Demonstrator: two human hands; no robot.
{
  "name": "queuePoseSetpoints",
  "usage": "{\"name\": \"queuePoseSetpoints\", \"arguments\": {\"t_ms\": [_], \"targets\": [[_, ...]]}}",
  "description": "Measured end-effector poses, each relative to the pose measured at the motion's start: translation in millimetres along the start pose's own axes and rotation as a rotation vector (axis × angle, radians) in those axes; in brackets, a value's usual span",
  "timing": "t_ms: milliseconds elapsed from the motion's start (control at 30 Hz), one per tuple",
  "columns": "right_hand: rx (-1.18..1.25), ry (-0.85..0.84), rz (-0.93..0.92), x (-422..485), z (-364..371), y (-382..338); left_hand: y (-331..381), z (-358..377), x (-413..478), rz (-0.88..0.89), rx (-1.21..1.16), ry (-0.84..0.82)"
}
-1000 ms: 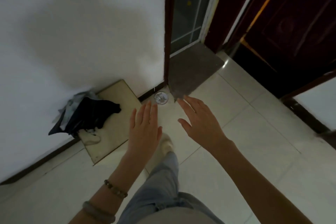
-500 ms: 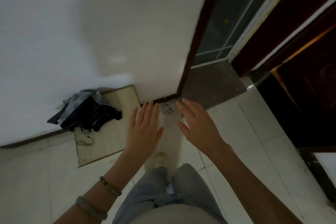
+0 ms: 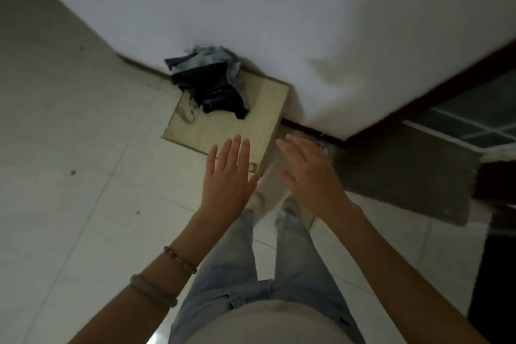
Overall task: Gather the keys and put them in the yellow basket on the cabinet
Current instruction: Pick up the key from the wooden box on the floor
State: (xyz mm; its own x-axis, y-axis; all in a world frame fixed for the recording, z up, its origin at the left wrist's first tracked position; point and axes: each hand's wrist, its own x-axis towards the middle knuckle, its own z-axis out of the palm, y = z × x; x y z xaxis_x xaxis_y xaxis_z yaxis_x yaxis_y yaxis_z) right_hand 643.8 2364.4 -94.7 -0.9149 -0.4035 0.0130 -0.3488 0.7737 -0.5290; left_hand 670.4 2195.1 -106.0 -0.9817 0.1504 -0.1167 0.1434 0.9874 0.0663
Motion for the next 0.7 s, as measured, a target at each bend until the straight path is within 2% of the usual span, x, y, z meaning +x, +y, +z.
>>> {"name": "queuePoseSetpoints", "arguments": {"t_ms": [133, 400, 600, 700], "targets": [[0.006, -0.104, -0.111, 12, 13, 25, 11, 20, -12, -0.185, -0.009, -0.056], [0.078, -0.303, -0.179, 34, 72, 49, 2, 67, -22, -0.417, -0.069, -0.136], [0.012, -0.359, -0.189, 47, 155, 88, -15, 133, -35, -0.505, -0.081, 0.013], [0.004, -0.369, -0.175, 52, 203, 113, -23, 183, -38, -0.543, -0.098, 0.018]]}}
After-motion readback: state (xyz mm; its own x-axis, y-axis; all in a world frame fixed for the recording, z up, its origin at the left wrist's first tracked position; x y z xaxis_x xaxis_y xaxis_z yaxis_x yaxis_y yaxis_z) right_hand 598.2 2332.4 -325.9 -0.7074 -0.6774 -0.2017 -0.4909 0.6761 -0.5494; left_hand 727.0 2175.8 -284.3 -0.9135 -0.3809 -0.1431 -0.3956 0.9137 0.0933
